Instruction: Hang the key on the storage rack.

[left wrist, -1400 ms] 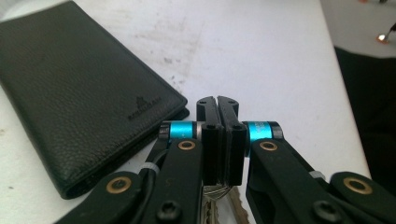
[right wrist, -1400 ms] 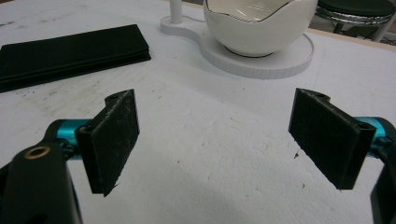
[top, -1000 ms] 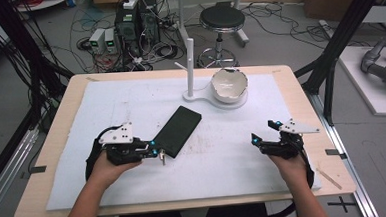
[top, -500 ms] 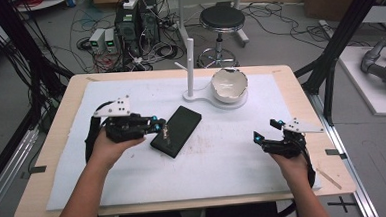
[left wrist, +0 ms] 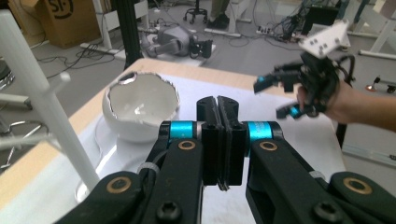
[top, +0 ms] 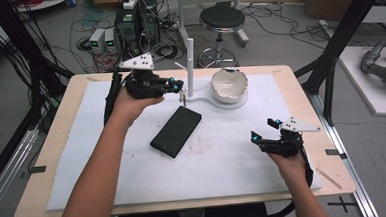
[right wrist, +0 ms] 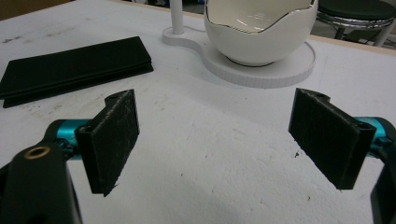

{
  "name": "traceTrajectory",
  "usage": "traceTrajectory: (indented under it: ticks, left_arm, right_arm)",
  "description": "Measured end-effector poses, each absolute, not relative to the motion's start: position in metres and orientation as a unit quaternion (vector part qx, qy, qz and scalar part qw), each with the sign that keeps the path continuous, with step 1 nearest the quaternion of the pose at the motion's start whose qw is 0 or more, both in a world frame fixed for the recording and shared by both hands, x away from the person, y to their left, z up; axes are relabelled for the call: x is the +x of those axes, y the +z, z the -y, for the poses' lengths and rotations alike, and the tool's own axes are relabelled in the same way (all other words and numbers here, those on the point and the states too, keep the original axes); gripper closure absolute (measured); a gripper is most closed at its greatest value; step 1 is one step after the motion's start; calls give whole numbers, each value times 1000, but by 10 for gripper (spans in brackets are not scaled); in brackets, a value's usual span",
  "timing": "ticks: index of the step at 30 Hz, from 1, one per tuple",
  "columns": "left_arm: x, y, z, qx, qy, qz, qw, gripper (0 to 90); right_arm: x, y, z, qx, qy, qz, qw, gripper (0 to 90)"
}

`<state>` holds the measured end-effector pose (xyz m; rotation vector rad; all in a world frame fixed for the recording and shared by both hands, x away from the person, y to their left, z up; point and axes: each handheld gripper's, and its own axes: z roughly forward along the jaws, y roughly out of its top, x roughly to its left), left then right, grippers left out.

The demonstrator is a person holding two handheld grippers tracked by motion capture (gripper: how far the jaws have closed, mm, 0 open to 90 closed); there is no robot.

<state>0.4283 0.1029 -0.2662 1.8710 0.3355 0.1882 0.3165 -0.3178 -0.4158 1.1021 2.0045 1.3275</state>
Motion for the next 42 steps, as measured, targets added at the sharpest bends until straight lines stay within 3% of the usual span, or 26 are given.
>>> traceTrajectory:
  ticks: [18,42]
  left_arm:
    - [510,-251,-79,811,92,-172,551,881]
    - [533,-266,-82,798,107,-227,548,882]
  right_arm:
    - [316,-417,318,410,485,-734,242,163]
    - [317,-417,319,407,486,-735,243,163]
